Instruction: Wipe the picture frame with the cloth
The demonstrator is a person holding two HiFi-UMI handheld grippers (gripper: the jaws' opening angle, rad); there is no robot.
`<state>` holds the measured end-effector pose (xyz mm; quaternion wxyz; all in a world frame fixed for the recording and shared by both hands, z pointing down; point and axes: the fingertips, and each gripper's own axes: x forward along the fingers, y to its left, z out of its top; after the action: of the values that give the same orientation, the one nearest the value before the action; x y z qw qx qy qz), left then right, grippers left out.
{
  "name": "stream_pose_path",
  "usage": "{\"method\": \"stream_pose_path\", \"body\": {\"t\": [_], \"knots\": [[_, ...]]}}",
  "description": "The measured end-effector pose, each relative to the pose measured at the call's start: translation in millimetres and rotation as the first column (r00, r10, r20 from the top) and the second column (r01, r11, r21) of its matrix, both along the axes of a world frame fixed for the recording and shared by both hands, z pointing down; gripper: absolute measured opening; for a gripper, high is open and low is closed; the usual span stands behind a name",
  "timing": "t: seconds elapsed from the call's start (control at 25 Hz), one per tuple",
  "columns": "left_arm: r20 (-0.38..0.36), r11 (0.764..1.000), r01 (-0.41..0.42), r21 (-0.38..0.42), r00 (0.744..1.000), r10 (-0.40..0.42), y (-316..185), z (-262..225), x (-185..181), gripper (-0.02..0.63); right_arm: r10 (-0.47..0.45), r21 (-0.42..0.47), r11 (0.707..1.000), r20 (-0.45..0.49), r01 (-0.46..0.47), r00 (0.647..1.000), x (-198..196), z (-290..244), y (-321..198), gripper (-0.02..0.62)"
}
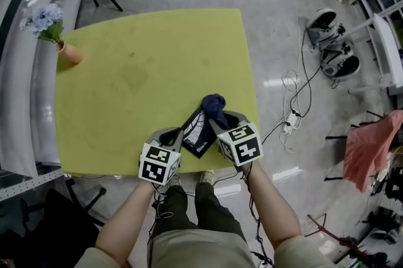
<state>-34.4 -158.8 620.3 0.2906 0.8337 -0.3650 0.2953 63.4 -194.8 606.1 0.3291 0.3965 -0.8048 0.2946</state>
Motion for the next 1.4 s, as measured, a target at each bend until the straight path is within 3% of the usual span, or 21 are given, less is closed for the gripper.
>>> {"method": "stream_pose_path", "body": {"t": [0.36, 0.64, 0.88, 1.12, 1.4], "knots": [[-0.007, 0.999, 0.034, 0.001, 0.999, -0.034, -1, -1, -1, 0.008, 0.061, -0.064, 0.996, -0.030, -0.063, 0.998, 38, 0, 25, 0.115], [-0.063, 0.997, 0.059, -0.048, 0.996, -0.062, -1, 0, -2, 0.008, -0.035, 0.027, 0.999, 0.078, 0.033, 0.996, -14, -38, 11, 0.114], [-0.048, 0.998, 0.045, -0.040, 0.998, -0.047, -1, -1, 1, 0.008, -0.112, -0.018, 0.993, 0.072, 0.113, 0.991, -59, -16, 5, 0.114], [-0.058, 0.999, 0.040, -0.027, 0.997, -0.041, -2, -2, 1, 0.008, -0.120, -0.059, 0.991, 0.030, 0.121, 0.992, -61, 6, 17, 0.114], [-0.060, 0.999, 0.035, -0.022, 0.998, -0.037, -1, 0, -3, 0.008, -0.109, -0.109, 0.988, -0.019, 0.107, 0.994, -32, 11, 44, 0.114]]}}
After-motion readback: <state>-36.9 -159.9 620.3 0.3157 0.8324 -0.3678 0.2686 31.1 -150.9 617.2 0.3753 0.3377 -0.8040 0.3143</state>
